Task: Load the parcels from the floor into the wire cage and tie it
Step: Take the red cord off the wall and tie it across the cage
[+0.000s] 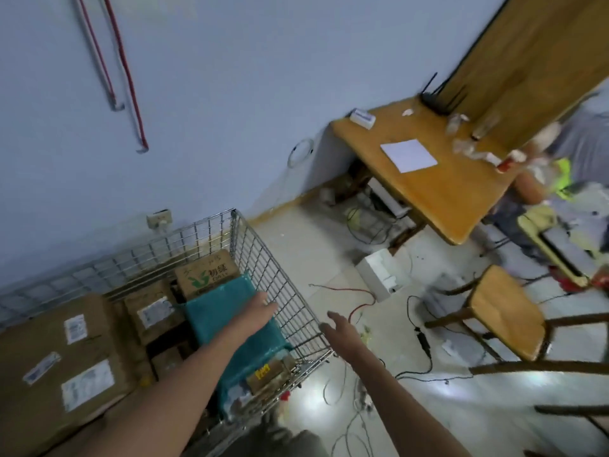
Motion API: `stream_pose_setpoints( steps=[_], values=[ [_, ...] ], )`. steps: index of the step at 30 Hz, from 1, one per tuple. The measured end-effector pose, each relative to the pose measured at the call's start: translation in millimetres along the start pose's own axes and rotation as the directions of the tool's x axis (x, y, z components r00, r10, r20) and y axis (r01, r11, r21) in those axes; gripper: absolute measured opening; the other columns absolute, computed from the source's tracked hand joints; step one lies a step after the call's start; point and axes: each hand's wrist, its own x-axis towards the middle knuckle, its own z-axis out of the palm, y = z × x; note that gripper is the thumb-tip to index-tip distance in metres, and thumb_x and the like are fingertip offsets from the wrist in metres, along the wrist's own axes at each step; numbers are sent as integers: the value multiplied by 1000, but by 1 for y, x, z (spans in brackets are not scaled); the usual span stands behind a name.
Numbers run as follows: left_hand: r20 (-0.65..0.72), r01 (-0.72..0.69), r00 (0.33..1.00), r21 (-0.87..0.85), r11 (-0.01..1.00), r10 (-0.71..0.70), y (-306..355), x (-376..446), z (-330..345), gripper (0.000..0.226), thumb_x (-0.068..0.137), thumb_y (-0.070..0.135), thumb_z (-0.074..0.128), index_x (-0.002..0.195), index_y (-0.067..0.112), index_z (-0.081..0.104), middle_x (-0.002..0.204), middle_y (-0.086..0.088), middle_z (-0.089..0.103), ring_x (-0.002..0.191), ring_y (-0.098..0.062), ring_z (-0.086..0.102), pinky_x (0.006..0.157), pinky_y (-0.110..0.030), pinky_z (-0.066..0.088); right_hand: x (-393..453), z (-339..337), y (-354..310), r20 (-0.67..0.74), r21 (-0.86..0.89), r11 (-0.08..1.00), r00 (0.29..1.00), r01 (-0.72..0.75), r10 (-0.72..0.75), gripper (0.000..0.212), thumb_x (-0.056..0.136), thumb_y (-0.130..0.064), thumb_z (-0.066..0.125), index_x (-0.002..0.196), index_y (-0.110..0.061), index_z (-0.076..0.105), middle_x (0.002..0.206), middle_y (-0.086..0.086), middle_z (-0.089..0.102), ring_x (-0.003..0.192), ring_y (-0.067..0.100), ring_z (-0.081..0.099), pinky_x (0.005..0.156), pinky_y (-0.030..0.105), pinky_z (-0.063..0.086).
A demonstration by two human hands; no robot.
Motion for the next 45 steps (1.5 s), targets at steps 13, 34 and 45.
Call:
stream_pose_setpoints(
  steps=[13,34,45],
  values=[
    [32,-84,996,236,968,78,73,-37,96,53,100,37,54,149,20,42,153,-2,45,130,-18,49,100,-24,40,43,-59,197,-10,58,990,992,-127,127,44,85,-53,72,113,-19,71,116,2,63,119,11,49,98,26,35],
    [-805,39,567,237,971,173,285,-149,-261,59,103,36,55,154,13,37,159,-11,40,141,-27,44,108,-31,37,40,-252,-359,117,-104,573,582,813,-805,54,105,-34,49,154,-13,39,160,4,39,144,21,40,116,29,29],
    [-891,171,345,370,913,296,367,-172,-427,57,100,40,54,150,15,42,151,-11,47,137,-30,48,109,-43,44,26,-265,-610,59,-432,258,313,864,-948,55,100,-34,51,150,-15,41,150,8,45,139,28,40,111,43,38]
  ],
)
